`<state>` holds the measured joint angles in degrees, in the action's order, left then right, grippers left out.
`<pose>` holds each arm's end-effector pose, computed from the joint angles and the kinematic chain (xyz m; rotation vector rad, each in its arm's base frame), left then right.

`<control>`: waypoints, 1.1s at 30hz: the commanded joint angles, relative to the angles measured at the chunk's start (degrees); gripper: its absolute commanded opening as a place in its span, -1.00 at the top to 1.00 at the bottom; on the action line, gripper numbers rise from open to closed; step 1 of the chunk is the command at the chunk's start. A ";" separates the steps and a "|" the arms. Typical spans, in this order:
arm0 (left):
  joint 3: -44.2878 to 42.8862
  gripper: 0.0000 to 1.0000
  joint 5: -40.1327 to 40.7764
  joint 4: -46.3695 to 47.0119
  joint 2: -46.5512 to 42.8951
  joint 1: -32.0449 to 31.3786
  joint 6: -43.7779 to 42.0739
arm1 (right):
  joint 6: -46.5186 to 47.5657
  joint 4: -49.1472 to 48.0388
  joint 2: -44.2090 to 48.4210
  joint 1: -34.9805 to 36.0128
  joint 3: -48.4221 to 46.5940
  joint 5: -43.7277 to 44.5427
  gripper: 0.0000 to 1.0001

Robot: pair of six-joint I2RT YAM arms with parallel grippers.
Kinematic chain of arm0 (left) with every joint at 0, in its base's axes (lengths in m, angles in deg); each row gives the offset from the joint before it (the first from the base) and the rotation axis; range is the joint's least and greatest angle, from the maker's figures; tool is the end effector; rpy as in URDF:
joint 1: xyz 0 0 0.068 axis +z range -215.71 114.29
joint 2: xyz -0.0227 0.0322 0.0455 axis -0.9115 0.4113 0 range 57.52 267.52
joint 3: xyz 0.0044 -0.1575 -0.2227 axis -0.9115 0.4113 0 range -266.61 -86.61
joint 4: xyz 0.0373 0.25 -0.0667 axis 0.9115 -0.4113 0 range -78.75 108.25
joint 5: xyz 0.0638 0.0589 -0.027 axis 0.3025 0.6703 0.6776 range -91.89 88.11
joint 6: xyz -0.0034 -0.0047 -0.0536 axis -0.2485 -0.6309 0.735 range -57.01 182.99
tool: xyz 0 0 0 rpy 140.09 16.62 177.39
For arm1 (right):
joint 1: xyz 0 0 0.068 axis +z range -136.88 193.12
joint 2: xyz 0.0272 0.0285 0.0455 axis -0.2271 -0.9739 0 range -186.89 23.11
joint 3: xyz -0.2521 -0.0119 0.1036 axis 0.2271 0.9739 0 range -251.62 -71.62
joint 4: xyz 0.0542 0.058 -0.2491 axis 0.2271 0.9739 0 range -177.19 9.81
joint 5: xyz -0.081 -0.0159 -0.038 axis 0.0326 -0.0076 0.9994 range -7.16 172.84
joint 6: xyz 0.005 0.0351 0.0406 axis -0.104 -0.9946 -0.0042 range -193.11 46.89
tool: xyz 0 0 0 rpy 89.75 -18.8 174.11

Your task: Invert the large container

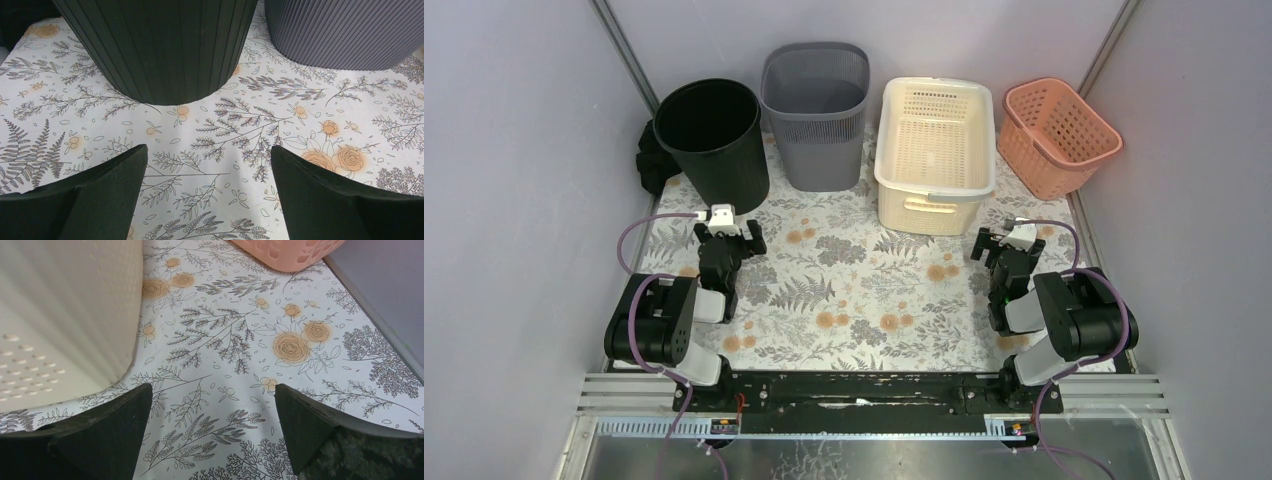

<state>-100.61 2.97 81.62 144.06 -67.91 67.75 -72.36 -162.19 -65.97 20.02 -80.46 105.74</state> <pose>0.2428 -0.0063 0.1439 -0.1011 1.7275 -0.0160 0.2228 0.0130 0.1365 0.1925 1.6498 -0.2504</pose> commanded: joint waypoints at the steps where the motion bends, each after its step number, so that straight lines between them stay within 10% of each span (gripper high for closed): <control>1: 0.03 -1.00 -0.11 4.21 0.30 0.17 -1.26 | -0.34 -1.96 1.26 -0.39 -1.18 -0.13 -0.98; 23: 0.04 -1.00 -0.10 4.13 0.29 0.17 -1.25 | -0.14 -2.70 1.19 -0.39 -0.85 -0.06 -0.98; 28: 0.06 -1.00 -0.07 3.90 -0.16 0.17 -1.33 | 1.17 -17.76 2.72 -0.19 7.17 -1.75 -0.98; 33: -2.32 -1.00 0.05 -9.05 -10.14 -0.20 -1.50 | -2.43 -12.91 27.61 1.20 16.48 2.34 -0.98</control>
<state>-100.74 2.97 78.50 141.64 -67.91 67.55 -72.40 -169.38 -57.84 20.52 -71.80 105.83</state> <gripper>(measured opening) 0.997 0.993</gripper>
